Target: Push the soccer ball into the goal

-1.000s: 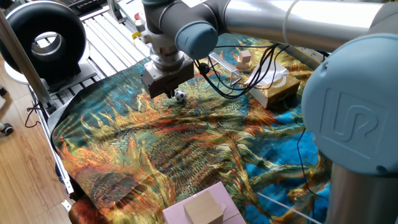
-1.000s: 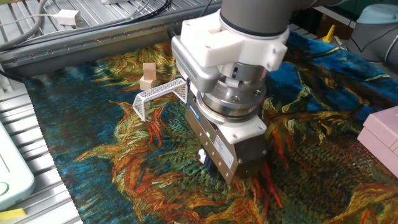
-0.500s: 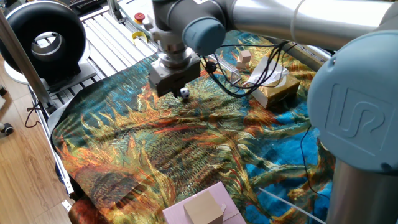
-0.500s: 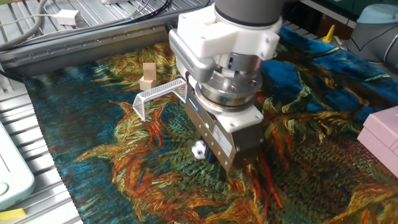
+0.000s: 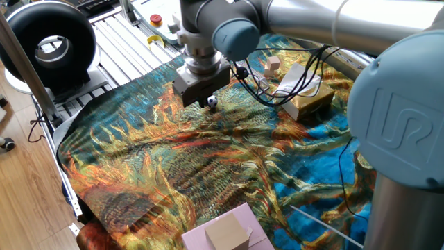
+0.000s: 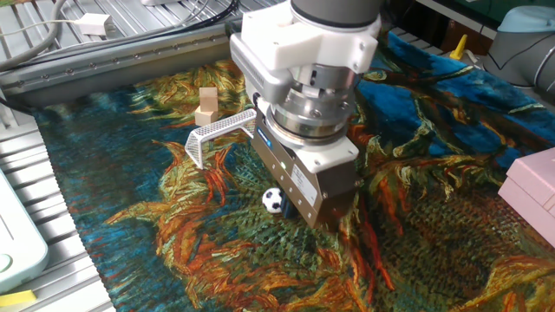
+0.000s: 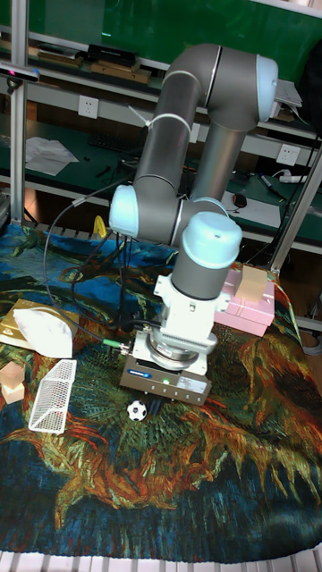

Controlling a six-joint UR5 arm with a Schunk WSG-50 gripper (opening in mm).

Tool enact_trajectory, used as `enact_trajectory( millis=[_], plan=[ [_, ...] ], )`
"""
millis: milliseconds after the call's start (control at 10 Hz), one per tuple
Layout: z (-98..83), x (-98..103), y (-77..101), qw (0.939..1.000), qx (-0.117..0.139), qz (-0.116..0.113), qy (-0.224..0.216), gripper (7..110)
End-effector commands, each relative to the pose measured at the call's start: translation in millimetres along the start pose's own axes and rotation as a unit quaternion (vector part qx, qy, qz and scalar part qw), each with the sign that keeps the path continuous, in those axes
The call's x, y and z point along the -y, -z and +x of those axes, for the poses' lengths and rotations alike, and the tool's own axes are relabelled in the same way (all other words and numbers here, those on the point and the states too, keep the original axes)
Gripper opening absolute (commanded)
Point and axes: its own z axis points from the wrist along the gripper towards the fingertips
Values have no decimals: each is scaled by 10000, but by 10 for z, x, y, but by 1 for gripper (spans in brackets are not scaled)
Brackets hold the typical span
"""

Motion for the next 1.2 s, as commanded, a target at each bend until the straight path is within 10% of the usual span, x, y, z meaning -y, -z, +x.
enact_trajectory(
  millis=[0,1100],
  plan=[
    [-7,149,58,10000,6,-31,-3,7],
    [17,620,-52,9997,92,1,245,7]
  ],
)
